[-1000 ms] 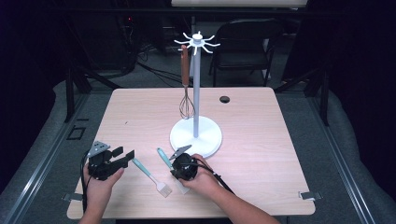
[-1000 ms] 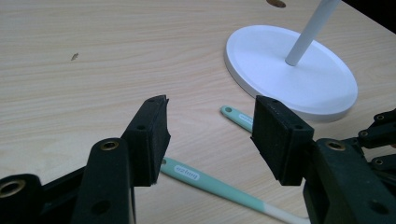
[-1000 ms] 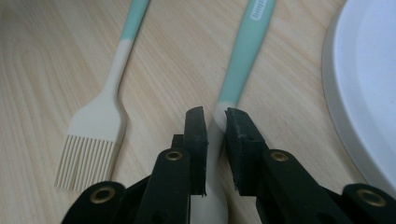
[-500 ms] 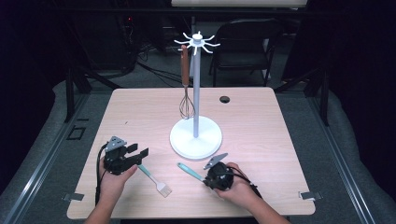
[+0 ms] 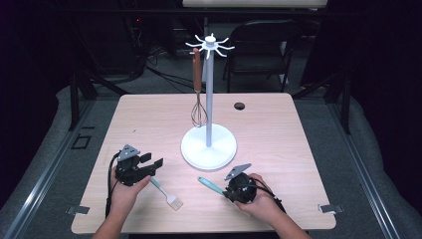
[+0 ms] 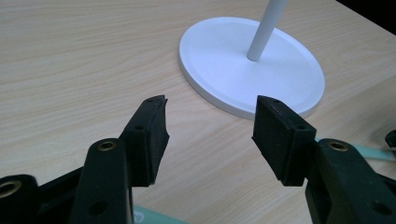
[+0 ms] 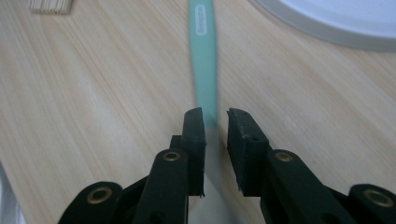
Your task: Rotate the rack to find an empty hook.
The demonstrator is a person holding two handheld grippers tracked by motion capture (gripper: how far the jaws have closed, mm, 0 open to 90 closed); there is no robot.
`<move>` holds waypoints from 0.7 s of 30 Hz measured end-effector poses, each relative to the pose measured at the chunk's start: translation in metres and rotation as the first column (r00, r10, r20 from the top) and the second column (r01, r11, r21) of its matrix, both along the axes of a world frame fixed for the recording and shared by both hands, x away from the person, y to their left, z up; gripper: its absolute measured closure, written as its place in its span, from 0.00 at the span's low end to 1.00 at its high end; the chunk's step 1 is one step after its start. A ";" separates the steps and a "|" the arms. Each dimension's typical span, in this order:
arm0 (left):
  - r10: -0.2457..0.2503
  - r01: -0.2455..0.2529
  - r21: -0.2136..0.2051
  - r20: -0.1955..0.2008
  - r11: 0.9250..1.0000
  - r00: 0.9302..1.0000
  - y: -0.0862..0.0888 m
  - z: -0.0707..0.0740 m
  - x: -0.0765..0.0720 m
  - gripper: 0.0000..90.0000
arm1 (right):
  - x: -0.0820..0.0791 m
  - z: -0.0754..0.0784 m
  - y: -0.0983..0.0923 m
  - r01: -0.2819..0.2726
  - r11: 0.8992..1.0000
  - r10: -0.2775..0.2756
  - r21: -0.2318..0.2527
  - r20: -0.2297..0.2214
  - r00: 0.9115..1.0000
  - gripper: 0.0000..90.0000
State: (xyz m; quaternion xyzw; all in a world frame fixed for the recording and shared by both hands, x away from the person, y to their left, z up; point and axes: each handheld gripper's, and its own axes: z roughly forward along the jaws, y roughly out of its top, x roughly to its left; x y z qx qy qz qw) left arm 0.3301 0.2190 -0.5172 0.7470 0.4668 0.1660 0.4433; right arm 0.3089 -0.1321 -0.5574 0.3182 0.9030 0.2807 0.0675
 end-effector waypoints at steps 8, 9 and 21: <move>-0.018 0.018 0.017 0.000 1.000 1.000 -0.002 -0.002 -0.008 0.49 | 0.006 -0.002 0.014 -0.016 1.000 0.016 0.007 0.015 1.000 0.86; -0.019 0.019 0.015 -0.003 1.000 1.000 -0.003 -0.003 -0.008 0.49 | 0.006 -0.003 0.014 -0.018 1.000 0.018 0.004 0.018 1.000 0.86; -0.100 0.100 0.025 -0.025 0.995 0.995 -0.025 -0.012 -0.009 0.49 | 0.010 -0.008 0.015 -0.011 0.999 0.011 0.039 0.000 1.000 0.88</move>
